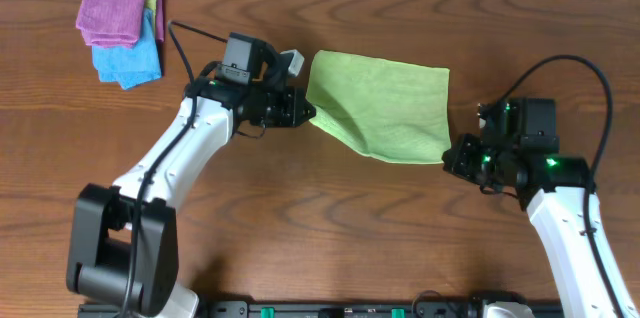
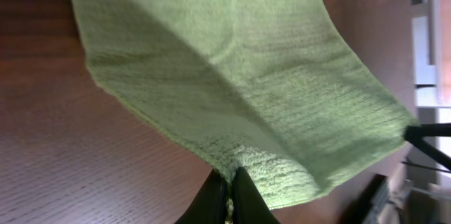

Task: Fold the cloth
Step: 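Lift the near edge with both grippers and fold it over toward the far edge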

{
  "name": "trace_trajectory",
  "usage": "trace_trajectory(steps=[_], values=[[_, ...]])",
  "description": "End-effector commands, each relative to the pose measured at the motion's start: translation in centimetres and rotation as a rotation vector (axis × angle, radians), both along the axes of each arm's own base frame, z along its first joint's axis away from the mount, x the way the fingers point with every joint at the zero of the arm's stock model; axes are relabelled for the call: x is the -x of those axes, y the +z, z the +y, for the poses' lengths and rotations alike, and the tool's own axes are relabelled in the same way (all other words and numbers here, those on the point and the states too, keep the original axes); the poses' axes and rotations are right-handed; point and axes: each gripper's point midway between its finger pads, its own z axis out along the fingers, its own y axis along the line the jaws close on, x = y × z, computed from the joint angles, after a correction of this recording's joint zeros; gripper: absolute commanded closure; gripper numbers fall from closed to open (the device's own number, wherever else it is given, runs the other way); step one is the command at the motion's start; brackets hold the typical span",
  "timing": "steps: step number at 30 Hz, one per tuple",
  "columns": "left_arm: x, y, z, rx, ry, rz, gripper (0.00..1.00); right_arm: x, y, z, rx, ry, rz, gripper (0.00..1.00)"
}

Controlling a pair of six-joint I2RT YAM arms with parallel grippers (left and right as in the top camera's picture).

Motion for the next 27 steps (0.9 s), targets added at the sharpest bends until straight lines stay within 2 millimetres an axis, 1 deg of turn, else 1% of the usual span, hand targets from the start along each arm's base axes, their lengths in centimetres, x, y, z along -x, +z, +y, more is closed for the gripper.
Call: trace_trajectory(steps=[1, 4, 6, 8, 11, 13, 14, 20, 23, 25, 27], values=[[-0.9, 1.2, 0.6, -0.058, 0.018, -0.077, 0.94, -0.1, 0.6, -1.3, 0.101, -0.013, -0.009, 0.98], [-0.7, 1.3, 0.7, -0.053, 0.022, -0.066, 0.94, 0.9, 0.1, -1.8, 0.132, -0.022, 0.034, 0.99], [-0.6, 1.6, 0.4, -0.033, 0.016, -0.064, 0.94, 1.1, 0.0, -2.3, 0.157, -0.032, 0.045, 0.98], [-0.7, 2.1, -0.2, 0.000, 0.000, -0.080, 0.94, 0.8, 0.1, -2.4, 0.163, -0.035, 0.035, 0.98], [-1.6, 2.1, 0.0, -0.021, 0.007, -0.124, 0.94, 0.1, 0.3, -2.5, 0.166, -0.041, 0.006, 0.98], [-2.9, 1.7, 0.0, -0.054, 0.031, -0.173, 0.94, -1.3, 0.5, -2.8, 0.175, -0.061, -0.038, 0.98], [-3.7, 1.5, -0.4, -0.045, 0.032, -0.202, 0.94, -2.3, 0.2, -2.9, 0.179, -0.066, -0.054, 0.99], [-7.8, 0.4, -0.8, -0.037, 0.073, -0.317, 0.94, -5.3, -2.4, -2.9, 0.170, -0.094, -0.048, 0.98], [-9.3, -0.3, -1.2, -0.028, 0.079, -0.356, 0.95, -6.6, -3.3, -3.0, 0.165, -0.105, -0.048, 0.99], [-10.6, -0.7, -1.5, -0.025, 0.087, -0.381, 0.94, -7.7, -3.6, -3.0, 0.164, -0.108, -0.052, 0.98], [-11.8, -1.2, -1.3, -0.038, 0.102, -0.384, 0.94, -9.0, -3.4, -2.9, 0.163, -0.108, -0.072, 0.98]])
